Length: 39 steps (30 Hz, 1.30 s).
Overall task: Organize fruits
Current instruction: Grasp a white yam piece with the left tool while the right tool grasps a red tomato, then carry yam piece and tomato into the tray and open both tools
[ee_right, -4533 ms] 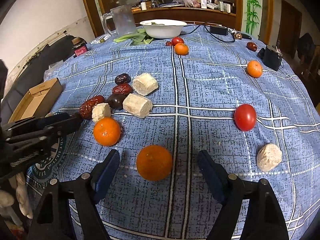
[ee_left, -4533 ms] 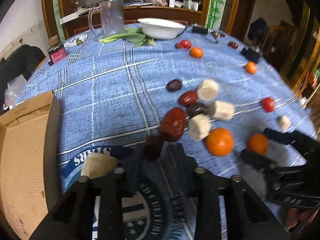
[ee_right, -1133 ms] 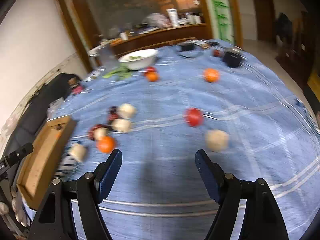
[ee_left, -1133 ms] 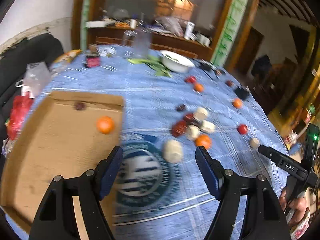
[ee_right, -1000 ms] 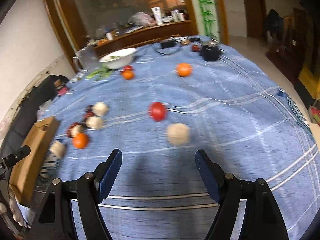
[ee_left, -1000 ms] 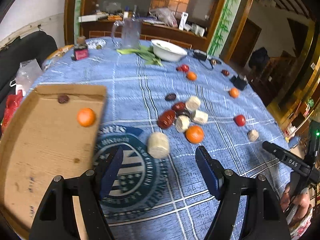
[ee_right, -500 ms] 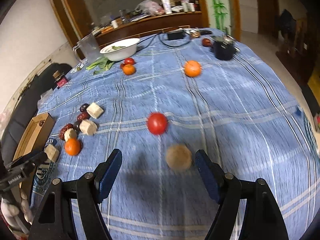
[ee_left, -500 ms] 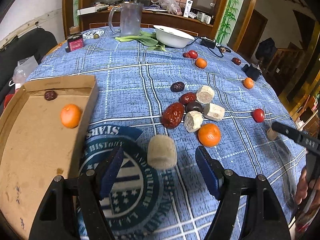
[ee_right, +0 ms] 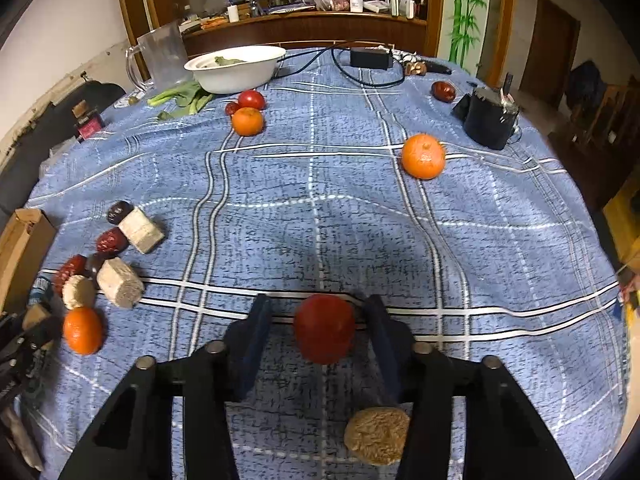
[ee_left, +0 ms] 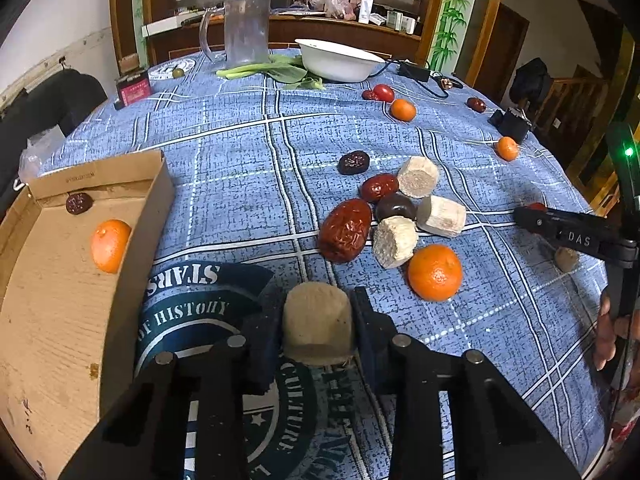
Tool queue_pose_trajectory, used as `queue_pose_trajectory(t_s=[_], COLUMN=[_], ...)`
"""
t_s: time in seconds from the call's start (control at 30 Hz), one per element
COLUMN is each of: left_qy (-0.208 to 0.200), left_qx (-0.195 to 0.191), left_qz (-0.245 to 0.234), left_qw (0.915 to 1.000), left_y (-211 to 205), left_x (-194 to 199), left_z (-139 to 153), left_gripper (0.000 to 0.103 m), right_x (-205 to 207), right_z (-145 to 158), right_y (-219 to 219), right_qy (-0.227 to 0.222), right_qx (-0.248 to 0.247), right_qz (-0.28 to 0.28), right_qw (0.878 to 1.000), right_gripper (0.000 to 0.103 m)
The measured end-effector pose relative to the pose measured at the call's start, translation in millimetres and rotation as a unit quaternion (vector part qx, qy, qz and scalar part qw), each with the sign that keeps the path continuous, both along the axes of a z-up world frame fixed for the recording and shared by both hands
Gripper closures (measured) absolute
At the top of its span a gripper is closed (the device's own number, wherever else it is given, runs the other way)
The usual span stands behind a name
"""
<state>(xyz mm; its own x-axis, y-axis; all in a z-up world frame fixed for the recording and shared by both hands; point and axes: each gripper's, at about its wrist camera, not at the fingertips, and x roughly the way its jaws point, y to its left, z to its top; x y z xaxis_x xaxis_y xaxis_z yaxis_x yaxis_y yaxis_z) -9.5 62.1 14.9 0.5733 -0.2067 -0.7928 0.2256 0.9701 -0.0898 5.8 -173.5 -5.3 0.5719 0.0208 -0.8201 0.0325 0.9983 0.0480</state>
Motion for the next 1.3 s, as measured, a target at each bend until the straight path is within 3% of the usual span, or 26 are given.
queue_pose_trajectory(t_s=[0.2,0.67,1.03,1.3], left_qy=[-0.01,-0.065,-0.087,-0.064], left_qx=[-0.019,-0.104,-0.096,-0.073], left_qz=[0.005,0.054,0.134,0.152], left_qw=[0.9998,0.991,0.9825,0.9836], left_y=[5.9,75.0,171.7,209.5], left_x=[-12.6,-79.6,-101.2,-62.0], left_z=[11.5,71.2,102.7,97.6], left_gripper=[0.072,0.071,0.071,0.071], right_x=[-11.1,-71.0,-85.7,-69.4], right_z=[7.0,74.8,98.8,90.4], right_y=[-10.7,39.4,143.5,234.2], right_qy=[-0.01,-0.082,-0.079,-0.054], right_qx=[0.046,0.057,0.089,0.104], right_qz=[-0.009,0.041,0.146,0.216], right_qw=[0.999,0.994,0.982,0.969], right_gripper=[0.073,0.072,0.072,0.072])
